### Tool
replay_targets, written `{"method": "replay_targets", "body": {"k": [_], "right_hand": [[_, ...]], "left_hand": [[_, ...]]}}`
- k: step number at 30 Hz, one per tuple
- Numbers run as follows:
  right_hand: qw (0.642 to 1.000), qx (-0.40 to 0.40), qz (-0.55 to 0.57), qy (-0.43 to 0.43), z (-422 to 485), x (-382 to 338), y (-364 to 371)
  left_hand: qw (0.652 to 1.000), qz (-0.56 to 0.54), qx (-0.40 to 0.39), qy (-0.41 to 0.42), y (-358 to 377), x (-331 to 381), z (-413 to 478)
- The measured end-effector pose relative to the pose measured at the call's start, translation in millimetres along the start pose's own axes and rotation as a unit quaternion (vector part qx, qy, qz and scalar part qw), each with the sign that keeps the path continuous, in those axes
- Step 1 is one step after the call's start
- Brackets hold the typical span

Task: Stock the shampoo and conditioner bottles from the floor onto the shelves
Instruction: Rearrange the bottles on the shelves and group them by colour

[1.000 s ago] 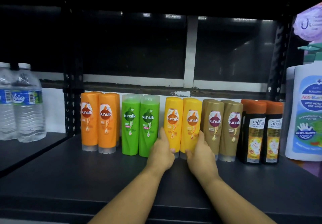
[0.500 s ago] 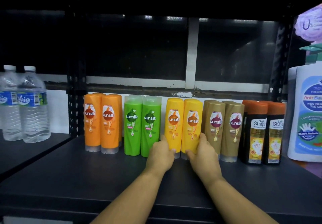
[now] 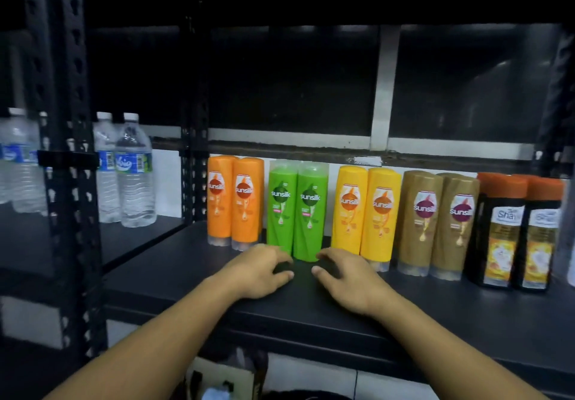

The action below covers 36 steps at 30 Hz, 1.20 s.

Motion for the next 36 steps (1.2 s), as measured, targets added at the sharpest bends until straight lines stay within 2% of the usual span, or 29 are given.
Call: {"method": "replay_targets", "body": {"k": [2, 5, 12, 14, 16, 18, 20, 22, 28, 36], "right_hand": [[0.998, -0.065, -0.001, 0.022, 4.1, -8.8, 10.3], [0.993, -0.113, -0.019, 0.033, 5.8, -19.1, 19.7], [0.992, -0.115, -0.034, 0.030, 0.4, -20.5, 28.4], [0.996, -0.070, -0.018, 0.044, 2.4, -19.3, 22.9], [0.997, 0.030, 0.012, 0.070, 8.3, -17.5, 7.3], [0.985, 0.132, 0.057, 0.091, 15.5, -16.9, -10.0], [0.976, 0.183, 0.081, 0.087, 26.0, -21.0, -18.4], [0.974, 0.185, 0.089, 0.100, 39.7, -23.2, -15.9], [0.966, 0.197, 0.103, 0.135, 60.6, -13.1, 17.7], [0.967, 0.205, 0.085, 0.129, 68.7, -1.4, 30.3]], "left_hand": [[1.000, -0.018, 0.004, -0.025, -10.0, -18.3, -9.1], [0.997, -0.048, 0.006, -0.061, -14.2, -33.7, -17.8], [0.994, -0.068, -0.005, -0.085, -5.3, -43.0, -20.3], [0.992, -0.081, -0.001, -0.094, -5.4, -45.6, -20.9], [0.988, -0.110, 0.027, -0.101, -9.3, -48.9, -19.2], [0.977, -0.166, 0.087, -0.103, -19.2, -49.1, -13.5], [0.959, -0.218, 0.148, -0.108, -30.7, -47.5, -3.4], [0.946, -0.249, 0.180, -0.100, -38.7, -43.1, 12.1], [0.925, -0.307, 0.215, -0.062, -20.9, -39.9, 45.2], [0.939, -0.282, 0.181, -0.074, 0.2, -51.6, 57.9]]}}
Point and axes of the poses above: each hand's wrist, its own z-axis towards the middle knuckle, its own y-axis out of the palm, x = y × z, the point moved 6 cm from there along z, towards the middle knuckle, and after that the axes turned 9 degrees about -z, right-handed, at the moved point
